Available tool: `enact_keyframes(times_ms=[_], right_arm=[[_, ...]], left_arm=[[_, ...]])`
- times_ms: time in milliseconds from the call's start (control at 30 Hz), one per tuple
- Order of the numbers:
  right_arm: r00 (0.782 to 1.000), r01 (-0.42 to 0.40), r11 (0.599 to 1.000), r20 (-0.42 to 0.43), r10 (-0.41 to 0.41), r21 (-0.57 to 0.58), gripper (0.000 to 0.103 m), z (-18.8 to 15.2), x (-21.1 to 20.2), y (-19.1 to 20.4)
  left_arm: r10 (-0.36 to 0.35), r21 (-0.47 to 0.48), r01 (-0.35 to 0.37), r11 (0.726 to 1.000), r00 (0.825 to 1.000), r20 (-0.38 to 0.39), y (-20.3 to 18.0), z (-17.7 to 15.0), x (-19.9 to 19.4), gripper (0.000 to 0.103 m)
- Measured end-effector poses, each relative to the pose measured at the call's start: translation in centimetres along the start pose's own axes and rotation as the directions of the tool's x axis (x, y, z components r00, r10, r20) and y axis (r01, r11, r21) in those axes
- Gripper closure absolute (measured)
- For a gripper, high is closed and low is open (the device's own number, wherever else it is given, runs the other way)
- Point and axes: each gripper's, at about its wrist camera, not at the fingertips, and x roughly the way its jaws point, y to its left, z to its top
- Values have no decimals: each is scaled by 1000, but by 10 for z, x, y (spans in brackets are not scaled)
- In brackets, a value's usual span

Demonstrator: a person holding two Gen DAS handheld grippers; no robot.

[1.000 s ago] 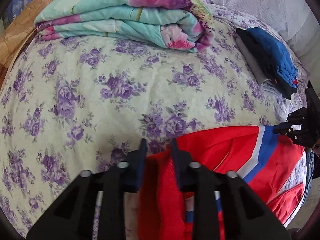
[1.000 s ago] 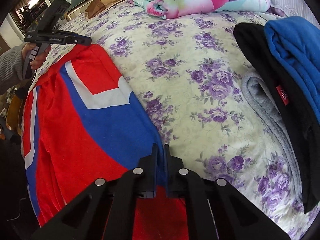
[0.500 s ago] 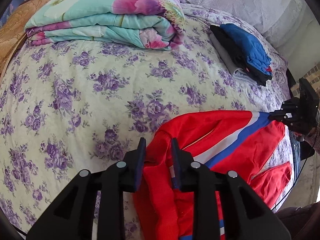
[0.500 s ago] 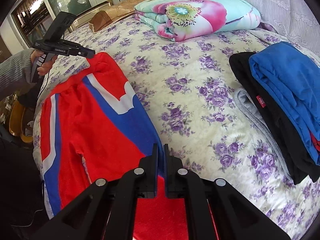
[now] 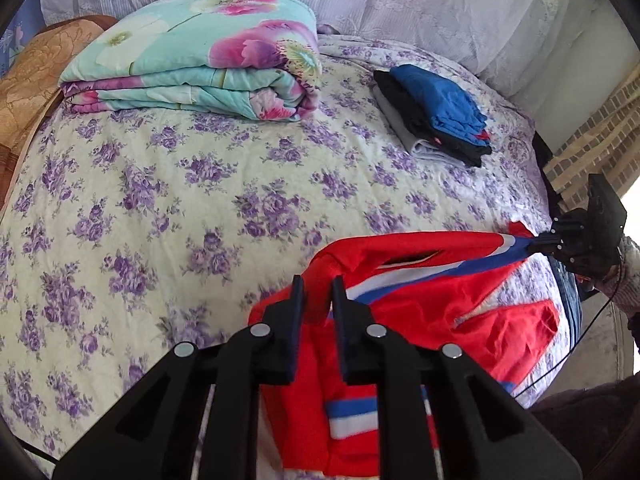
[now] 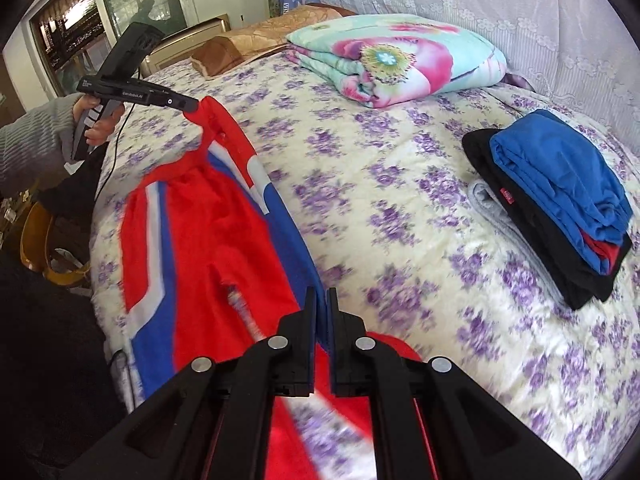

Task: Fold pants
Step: 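Grasp the pants edge with both tools and lift it for the next fold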

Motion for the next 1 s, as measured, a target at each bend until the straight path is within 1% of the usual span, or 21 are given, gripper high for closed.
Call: enact_keyframes(times_ms=[67, 100, 200, 300, 400, 467, 500, 533, 567, 600, 633, 667, 733, 767, 800, 833, 867, 900, 933, 967, 1000], right_arm=[[1000, 2, 1000, -13, -2, -5, 99, -15, -7, 24], [1000, 1, 1000, -24, -1, 0, 99, -22, -8, 34], [999, -18, 999, -45, 20, 48, 99, -45, -7, 63], [997, -35, 995, -58, 40, 97, 99, -66, -1, 88], [998, -23, 991, -56, 31, 135, 99, -77, 4, 102], [999, -13, 989, -46, 20, 148, 99, -78, 2, 106], [999, -6, 989, -41, 12, 149, 99, -78, 0, 107], [999, -1, 989, -38, 7, 150, 99, -78, -1, 108], [999, 5, 989, -33, 0, 150, 99, -78, -3, 109], [1000, 10, 989, -27, -6, 150, 99, -78, -5, 109], [1000, 14, 988, -22, -10, 151, 99, -78, -7, 110], [1000, 16, 988, -17, -13, 151, 99, -78, -8, 110], [1000, 17, 989, -11, -16, 150, 99, -79, -10, 111], [1000, 17, 989, -8, -16, 150, 99, -79, -11, 112], [1000, 17, 988, -5, -16, 151, 99, -80, -11, 112], [1000, 17, 988, -3, -17, 151, 99, -80, -12, 112], [1000, 18, 988, 1, -18, 152, 99, -81, -12, 112], [1000, 18, 988, 6, -19, 153, 99, -81, -13, 113], [1000, 19, 988, 11, -21, 155, 99, -81, -15, 113], [1000, 18, 988, 16, -20, 156, 99, -82, -16, 113], [1000, 16, 987, 21, -19, 158, 99, -82, -16, 114]], left_arm=[[-4, 19, 5, 1000, 1000, -20, -7, -19, -12, 92], [-4, 21, 4, 1000, 999, -32, -10, -30, -17, 102], [-27, -28, 26, 999, 999, -43, -9, -63, -33, 102], [-43, -82, 39, 996, 998, -54, -4, -91, -39, 102], [-129, -188, 117, 975, 990, -50, 1, -105, -35, 102], [-222, -251, 214, 944, 975, -4, -4, -102, -33, 101], [-244, -275, 236, 932, 970, 3, -8, -99, -31, 86], [-241, -307, 226, 924, 971, -11, -13, -93, -26, 51], [-222, -332, 208, 920, 975, -5, -16, -90, -23, 39], [-208, -358, 201, 912, 978, 20, -17, -85, -20, 33], [-210, -388, 206, 898, 977, 32, -15, -82, -16, 33], [-230, -448, 228, 865, 972, 50, -9, -77, -9, 33], [-251, -571, 259, 779, 963, 94, 2, -71, 1, 34], [-258, -608, 271, 746, 960, 111, 5, -68, 3, 34], [-265, -622, 283, 730, 956, 125, 4, -64, 5, 36], [-246, -625, 266, 734, 962, 120, 2, -60, 7, 52], [-231, -633, 244, 735, 967, 105, 2, -59, 9, 62], [-251, -654, 250, 714, 963, 94, 5, -60, 13, 81], [-285, -686, 272, 675, 954, 98, 10, -64, 16, 93], [-286, -699, 268, 663, 954, 94, 12, -67, 16, 93], [-274, -695, 257, 671, 958, 89, 13, -69, 13, 93]])
